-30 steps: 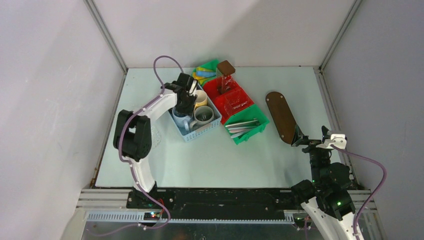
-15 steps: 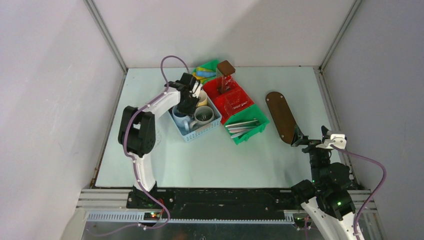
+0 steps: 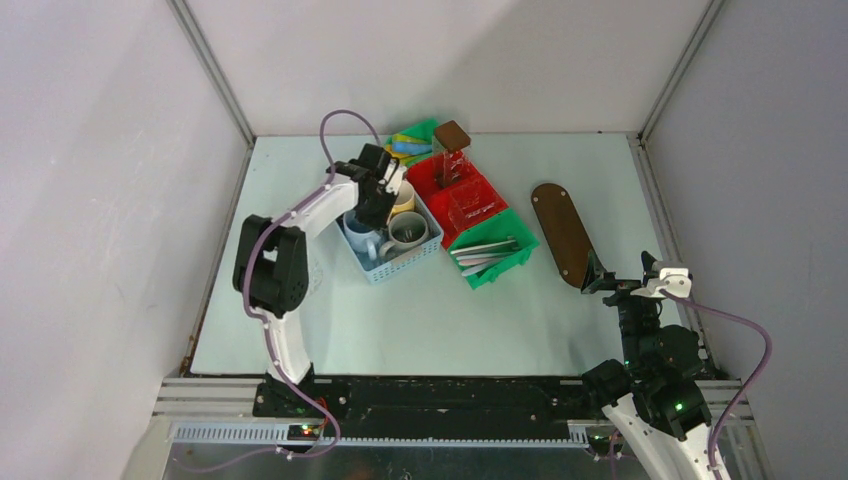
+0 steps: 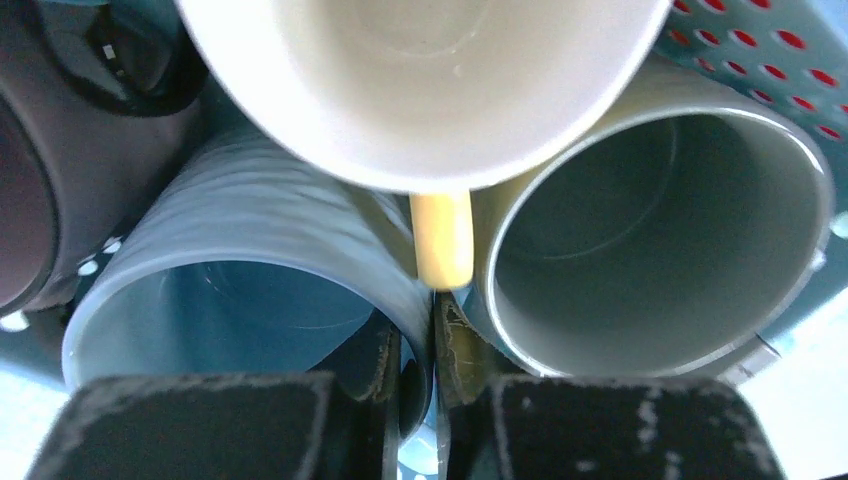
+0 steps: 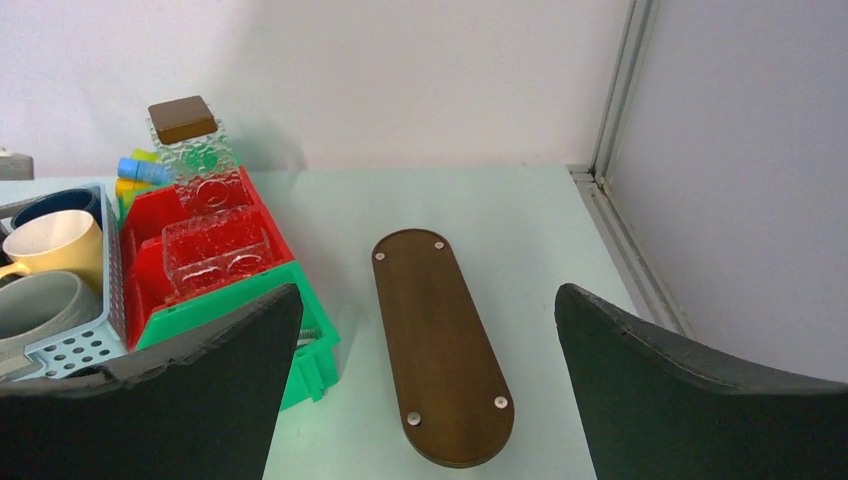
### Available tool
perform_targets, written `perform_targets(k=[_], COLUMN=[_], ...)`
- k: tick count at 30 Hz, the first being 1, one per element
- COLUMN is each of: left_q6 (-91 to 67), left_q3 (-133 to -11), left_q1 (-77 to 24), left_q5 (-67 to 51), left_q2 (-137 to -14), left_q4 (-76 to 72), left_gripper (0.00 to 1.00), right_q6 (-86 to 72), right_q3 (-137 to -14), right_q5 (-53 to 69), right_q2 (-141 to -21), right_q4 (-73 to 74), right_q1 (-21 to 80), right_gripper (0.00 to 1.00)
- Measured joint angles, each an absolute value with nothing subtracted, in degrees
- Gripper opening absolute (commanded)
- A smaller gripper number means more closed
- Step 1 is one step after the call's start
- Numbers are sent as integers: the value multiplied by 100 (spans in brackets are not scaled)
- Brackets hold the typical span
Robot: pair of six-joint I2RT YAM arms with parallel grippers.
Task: Prepare toiletry sets of a toothbrush and toothpaste on the tray
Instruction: Pick up the cup from the storage box, then place the cup on the tray.
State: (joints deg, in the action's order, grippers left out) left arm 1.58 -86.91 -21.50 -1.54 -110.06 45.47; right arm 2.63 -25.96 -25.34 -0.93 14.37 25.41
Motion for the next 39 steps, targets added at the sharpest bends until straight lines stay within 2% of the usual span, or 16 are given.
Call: perform_targets(k=[16, 22, 30, 39], left_q6=[429, 489, 217, -209], left_q3=[-8663, -8064, -6908, -6071], left_q1=[-2147, -1973, -871, 123], left_q5=[-113, 231, 408, 458], left_q2=[-9006, -8184, -7572, -7566], left_q4=[4788, 4709, 4421, 3951], left_gripper=[0, 0, 0, 0], right_q6=[327, 327, 327, 327], right_q3=[-2596, -2596, -2596, -2596], right_q5=[-2554, -2556, -2576, -2580], right_q2=[-93, -93, -93, -93], right_q4=[1437, 1439, 1441, 1441], right_q1=[2593, 2613, 2655, 2705], right_gripper=[100, 100, 100, 100])
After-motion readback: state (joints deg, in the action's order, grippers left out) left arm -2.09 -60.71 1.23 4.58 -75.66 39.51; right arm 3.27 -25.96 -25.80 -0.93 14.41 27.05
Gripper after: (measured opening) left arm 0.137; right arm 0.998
